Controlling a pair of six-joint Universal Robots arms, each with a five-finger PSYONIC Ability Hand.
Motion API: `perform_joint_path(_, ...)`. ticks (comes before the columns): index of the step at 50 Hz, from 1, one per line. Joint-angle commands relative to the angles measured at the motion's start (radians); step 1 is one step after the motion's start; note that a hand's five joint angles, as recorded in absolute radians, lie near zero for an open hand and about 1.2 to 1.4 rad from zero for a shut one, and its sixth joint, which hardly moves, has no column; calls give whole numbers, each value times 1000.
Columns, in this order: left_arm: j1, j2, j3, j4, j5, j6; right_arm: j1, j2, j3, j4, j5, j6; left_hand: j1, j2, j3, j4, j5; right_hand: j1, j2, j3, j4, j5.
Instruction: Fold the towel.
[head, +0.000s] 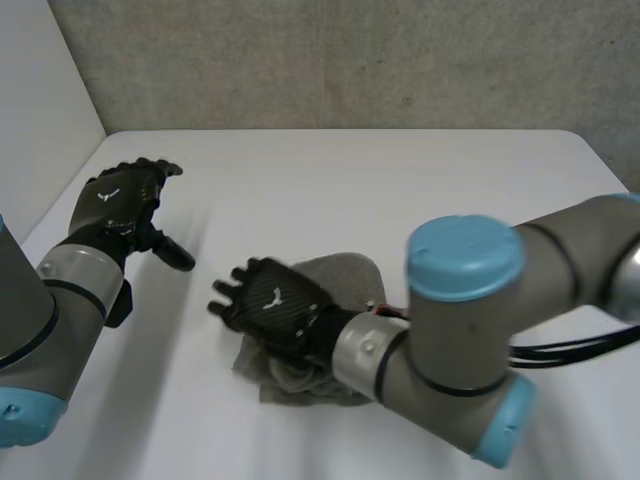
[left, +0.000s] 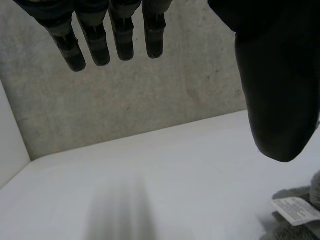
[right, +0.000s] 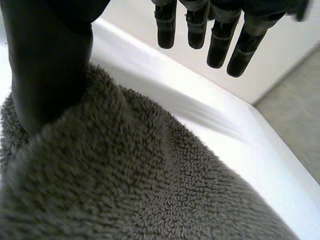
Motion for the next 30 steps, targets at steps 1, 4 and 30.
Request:
perform_joint_path(1,-36,-23,48,-2,94,-5,-113,-222,171,4,61,139,-87,-39,-42,-56,-20,-79,-78,-51,-78,-73)
perform_joint_path(4,-53,-30,59,-4,118,-11,-198,-289,231,4,70,196,-87,-39,-42,-56,-20,-79,-78,-51,-78,-73)
perform_joint_path(30,-266,-279,305,-93,207,-14,-488,-358,470,-43,-71,379,-78,-30,-42,-56,-12,-34,-34,-51,-78,-29)
